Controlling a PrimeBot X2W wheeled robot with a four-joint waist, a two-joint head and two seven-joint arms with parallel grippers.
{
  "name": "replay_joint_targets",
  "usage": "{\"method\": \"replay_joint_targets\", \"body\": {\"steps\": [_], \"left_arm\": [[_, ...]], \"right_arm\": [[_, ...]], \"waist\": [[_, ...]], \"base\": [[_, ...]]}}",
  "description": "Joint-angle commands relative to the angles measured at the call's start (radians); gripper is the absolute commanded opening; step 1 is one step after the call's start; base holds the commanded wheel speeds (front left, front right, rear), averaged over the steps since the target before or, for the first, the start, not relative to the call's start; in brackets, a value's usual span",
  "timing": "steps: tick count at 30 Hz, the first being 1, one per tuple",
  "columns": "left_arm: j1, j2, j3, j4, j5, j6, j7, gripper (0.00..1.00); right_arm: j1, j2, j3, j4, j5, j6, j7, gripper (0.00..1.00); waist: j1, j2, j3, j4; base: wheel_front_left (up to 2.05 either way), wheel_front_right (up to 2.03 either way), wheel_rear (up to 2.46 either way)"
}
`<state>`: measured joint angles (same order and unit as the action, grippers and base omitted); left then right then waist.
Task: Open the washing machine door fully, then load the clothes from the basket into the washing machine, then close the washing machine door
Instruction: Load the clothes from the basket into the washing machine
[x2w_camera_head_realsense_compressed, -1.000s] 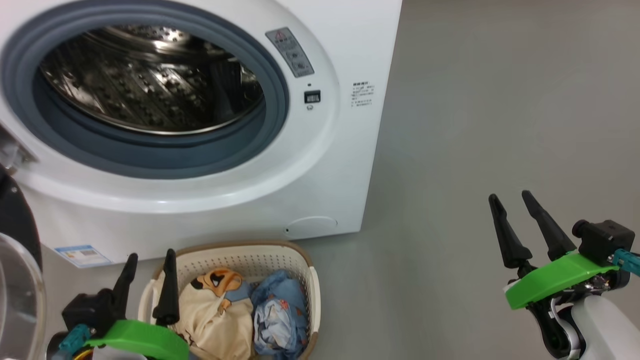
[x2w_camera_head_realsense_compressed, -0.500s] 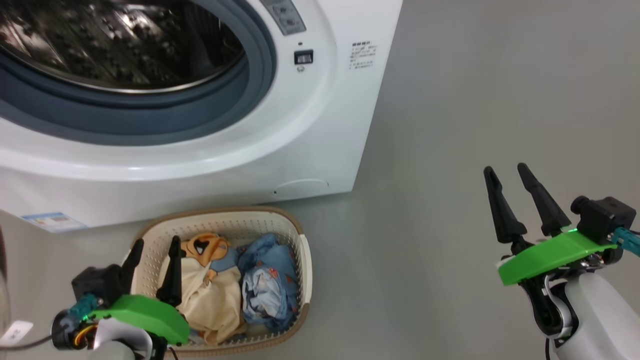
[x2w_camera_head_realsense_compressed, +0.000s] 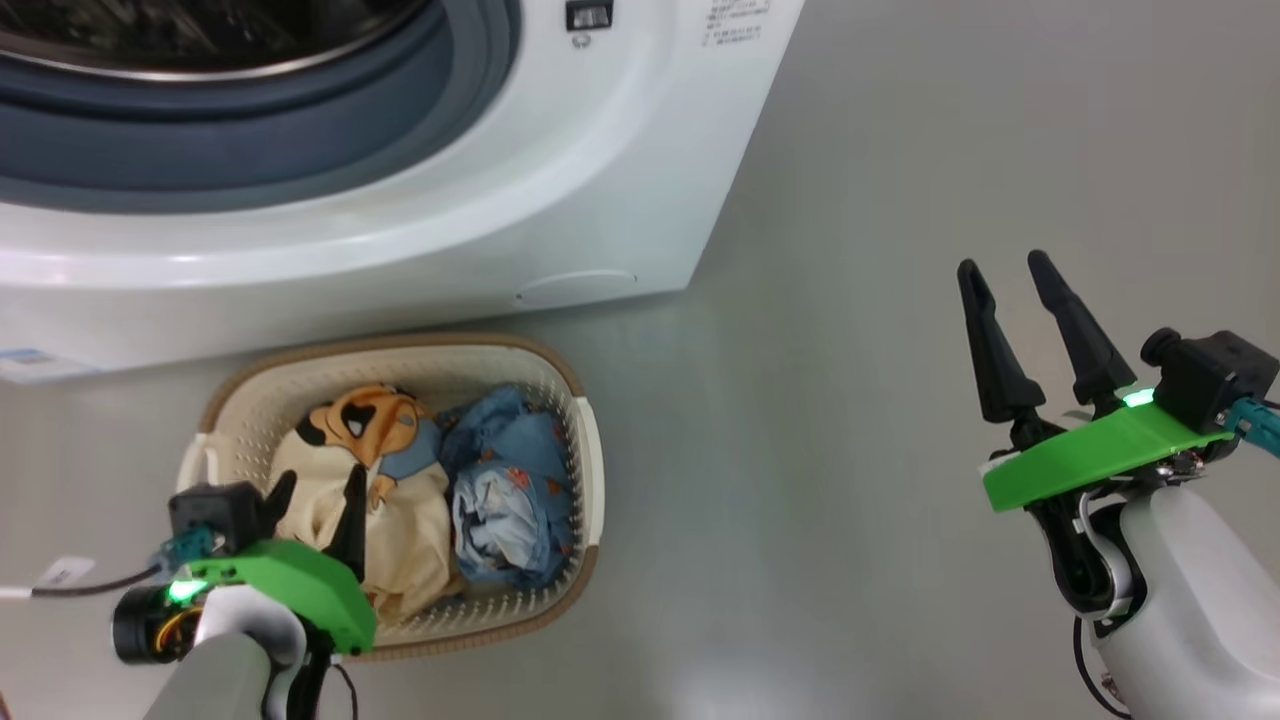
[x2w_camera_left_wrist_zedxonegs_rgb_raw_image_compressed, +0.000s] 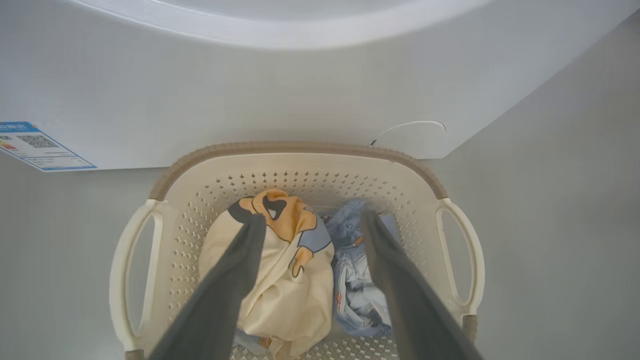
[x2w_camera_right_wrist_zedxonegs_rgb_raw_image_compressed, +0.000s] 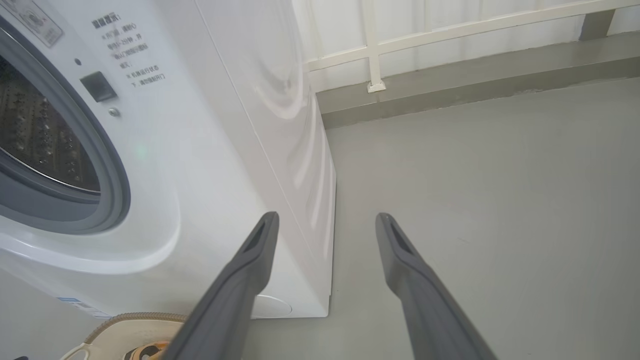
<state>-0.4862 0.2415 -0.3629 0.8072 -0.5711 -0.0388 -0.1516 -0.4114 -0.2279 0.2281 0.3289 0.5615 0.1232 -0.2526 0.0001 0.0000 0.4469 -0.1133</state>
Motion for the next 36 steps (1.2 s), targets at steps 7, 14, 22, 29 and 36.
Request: {"method": "replay_joint_targets", "body": {"steps": [7,14,22,29,36], "left_arm": [[-0.121,0.014,0.0,0.139,0.01,-0.032,-0.002,1.0],[-0.225,0.01,-0.016,0.285,0.013,-0.052,0.004,1.0],[-0.338,0.023,-0.036,0.408,0.021,-0.062,0.045,1.0],[-0.41,0.05,-0.032,0.453,0.015,-0.038,0.075,1.0],[-0.469,0.077,-0.025,0.469,0.006,-0.007,0.115,1.0]], "right_arm": [[-0.038,-0.011,0.01,-0.044,-0.014,0.008,-0.009,1.0],[-0.06,-0.01,-0.005,-0.064,-0.022,0.008,-0.009,1.0],[-0.073,0.005,-0.02,-0.082,-0.028,0.008,-0.009,1.0],[-0.082,0.023,-0.028,-0.1,-0.033,0.008,-0.009,1.0],[-0.09,0.034,-0.031,-0.117,-0.037,0.008,-0.009,1.0]], "waist": [[-0.0001,0.0,0.137,-0.019],[-0.0001,0.0,0.224,-0.032],[-0.0001,0.0,0.309,-0.059],[-0.0001,0.0,0.372,-0.09],[-0.0001,0.0,0.426,-0.112]], "base": [[0.0,0.0,0.0],[0.0,0.0,0.0],[0.0,0.0,0.0],[0.0,0.0,0.0],[0.0,0.0,0.0]]}}
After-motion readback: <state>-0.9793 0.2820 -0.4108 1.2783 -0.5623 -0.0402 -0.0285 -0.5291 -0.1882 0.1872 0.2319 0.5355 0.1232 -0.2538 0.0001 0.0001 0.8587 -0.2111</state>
